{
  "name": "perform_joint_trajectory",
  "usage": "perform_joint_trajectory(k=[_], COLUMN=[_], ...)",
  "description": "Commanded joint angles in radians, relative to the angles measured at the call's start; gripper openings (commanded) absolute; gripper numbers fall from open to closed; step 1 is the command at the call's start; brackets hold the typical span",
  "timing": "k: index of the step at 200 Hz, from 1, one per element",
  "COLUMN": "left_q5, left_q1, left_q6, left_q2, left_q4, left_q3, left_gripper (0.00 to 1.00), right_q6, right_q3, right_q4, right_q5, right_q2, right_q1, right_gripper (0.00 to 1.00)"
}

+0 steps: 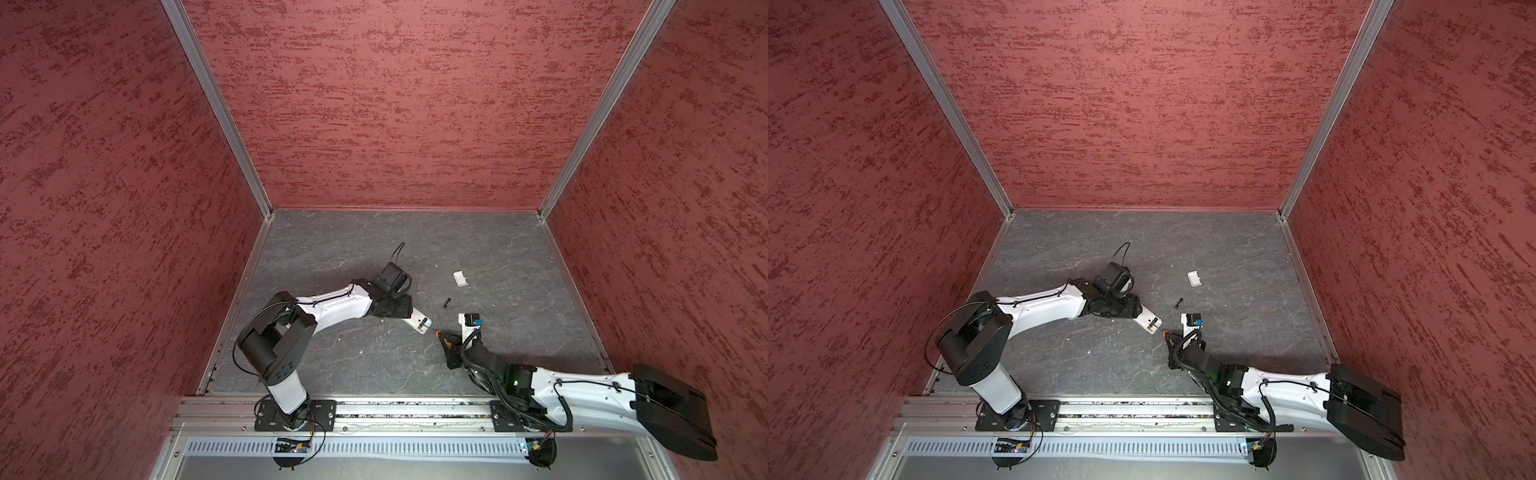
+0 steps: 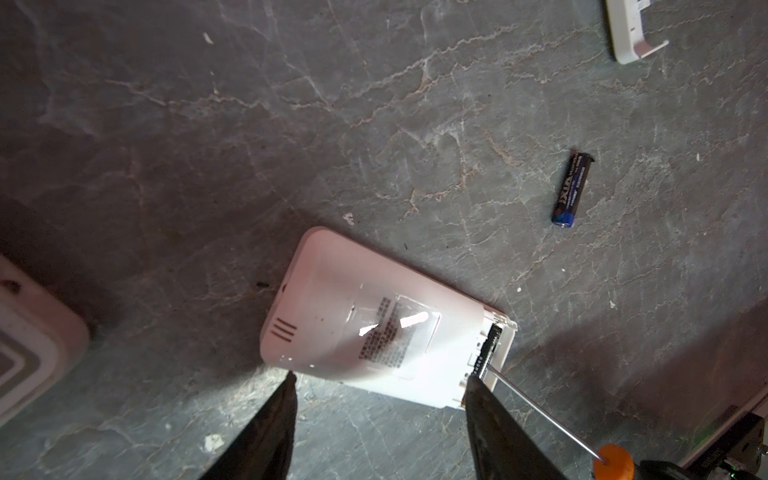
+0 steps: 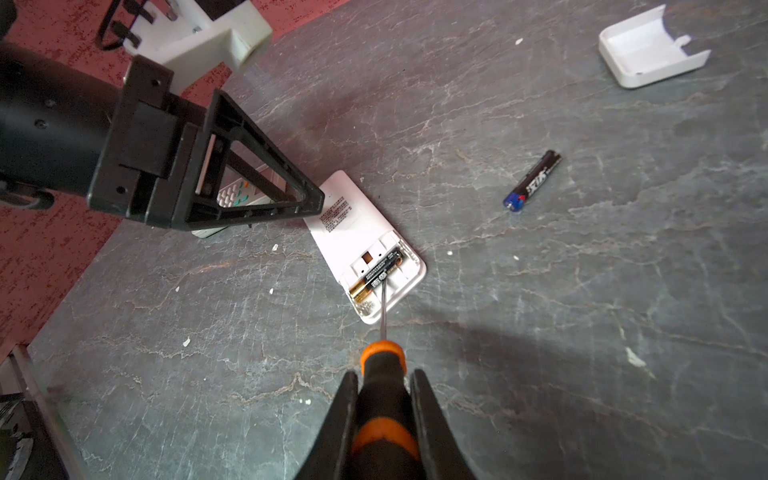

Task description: Unload the batteries from the remote control

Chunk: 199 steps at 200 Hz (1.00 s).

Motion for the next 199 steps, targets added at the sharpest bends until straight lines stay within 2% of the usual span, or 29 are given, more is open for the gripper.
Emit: perform_joint_trajectory(k=[1, 27, 88, 199], left_q5=[-0.02, -0.045, -0.082, -0.104], left_q1=[-0.001, -0.011, -0.045, -0.083], left_q6=[0.019, 0.017, 0.001, -0.042], left_q2=[0.027, 0.056, 0.091, 0.12], left_q4=[0.021, 0.013, -0.007, -0.015], left_q3=[0.003, 0.005, 0.005, 0.005], left_gripper=[0.61, 0.55, 0.48, 0.46], right_q6=[-0.009, -0.013, -0.007, -0.014], right_q3=[-0.008, -0.016, -0.048, -0.074], right_q4=[0.031, 0.045, 0.106, 0.187], right_q5=[-0.021, -0.021, -0.017, -0.068], right_q2=[-0.015, -0.02, 0.008, 0.034], right_q1=[0.0, 0.0, 0.0, 0.001], right_gripper=[0.0, 0.0, 0.0, 0.0])
